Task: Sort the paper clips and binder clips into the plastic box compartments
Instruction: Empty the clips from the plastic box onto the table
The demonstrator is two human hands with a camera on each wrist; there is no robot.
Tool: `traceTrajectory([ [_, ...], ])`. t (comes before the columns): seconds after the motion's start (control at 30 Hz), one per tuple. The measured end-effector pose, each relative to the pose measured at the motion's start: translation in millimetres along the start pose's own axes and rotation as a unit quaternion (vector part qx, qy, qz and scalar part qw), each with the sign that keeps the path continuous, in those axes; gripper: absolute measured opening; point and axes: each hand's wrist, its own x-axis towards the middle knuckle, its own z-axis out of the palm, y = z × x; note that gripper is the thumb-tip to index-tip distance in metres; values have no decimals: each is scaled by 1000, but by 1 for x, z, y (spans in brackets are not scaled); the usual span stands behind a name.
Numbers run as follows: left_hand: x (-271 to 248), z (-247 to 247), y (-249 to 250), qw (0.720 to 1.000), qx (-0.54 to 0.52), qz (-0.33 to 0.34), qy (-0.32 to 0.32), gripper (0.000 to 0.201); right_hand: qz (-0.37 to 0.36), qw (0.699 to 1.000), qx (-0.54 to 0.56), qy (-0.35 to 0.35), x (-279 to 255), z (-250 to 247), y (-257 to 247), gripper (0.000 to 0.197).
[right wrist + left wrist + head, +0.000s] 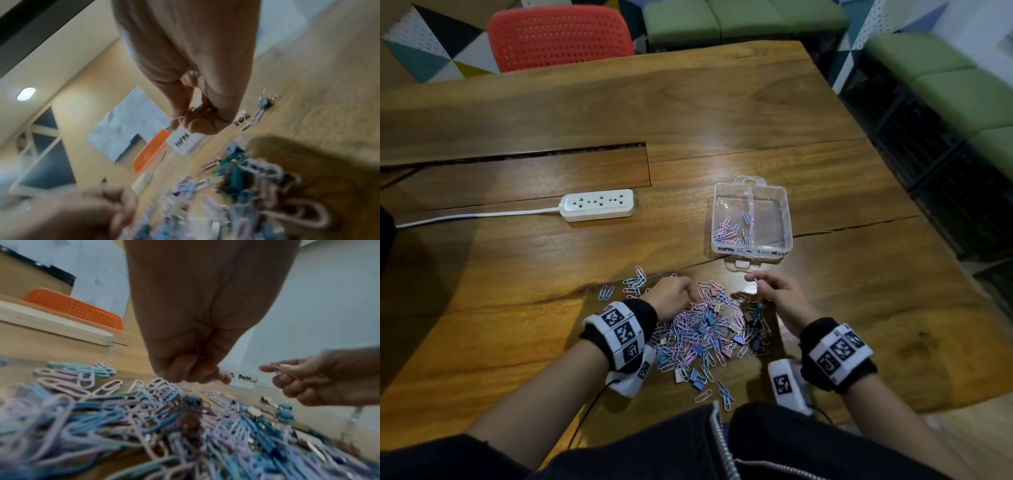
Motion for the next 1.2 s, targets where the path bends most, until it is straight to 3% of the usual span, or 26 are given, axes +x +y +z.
traceTrajectory([
  [0.07, -7, 2, -3, 991, 133, 29, -6, 11, 54, 989, 133, -33, -2, -2, -1, 27],
  [0.17, -9, 11, -15, 965, 259, 47, -15, 47, 81, 969, 227, -51, -4, -3, 1, 28],
  [0.23, -12, 17, -18, 964, 258, 58, 21, 43, 72, 974, 209, -51, -3, 1, 1, 28],
  [0.3, -12, 24, -20, 964, 252, 69, 42, 32, 49, 992, 110, -37, -2, 8, 2, 25],
  [0.37, -12, 28, -19, 965, 251, 70, 40, 28, 11, 998, -67, -15, -1, 15, 6, 19],
  [0.43, -11, 28, -19, 967, 241, 69, 30, 27, -48, 968, -245, -4, 0, 22, 12, 10],
  [0.53, -10, 23, -20, 984, 165, 66, 28, 19, -93, 897, -430, -28, 0, 30, 15, 36],
  [0.63, -10, 13, -20, 998, -16, 55, 26, 22, -111, 871, -478, -27, 0, 33, 12, 35],
  [0.7, -14, 6, -18, 990, -137, 36, 16, 21, -130, 851, -507, -43, 0, 34, 11, 26],
  [0.83, -13, 0, -19, 981, -191, 17, 13, 18, -127, 825, -546, -73, -1, 37, 12, 22],
  [1.0, -12, 0, -18, 977, -212, -12, -36, 8, -119, 858, -497, -58, -3, 30, 13, 11],
  [1.13, -13, 4, -15, 948, -312, -53, -41, 15, -95, 941, -324, 10, -6, 24, 9, 11],
  [1.2, -14, 6, -14, 921, -382, -68, -23, 23, -87, 959, -266, 52, -5, 19, 10, 19],
])
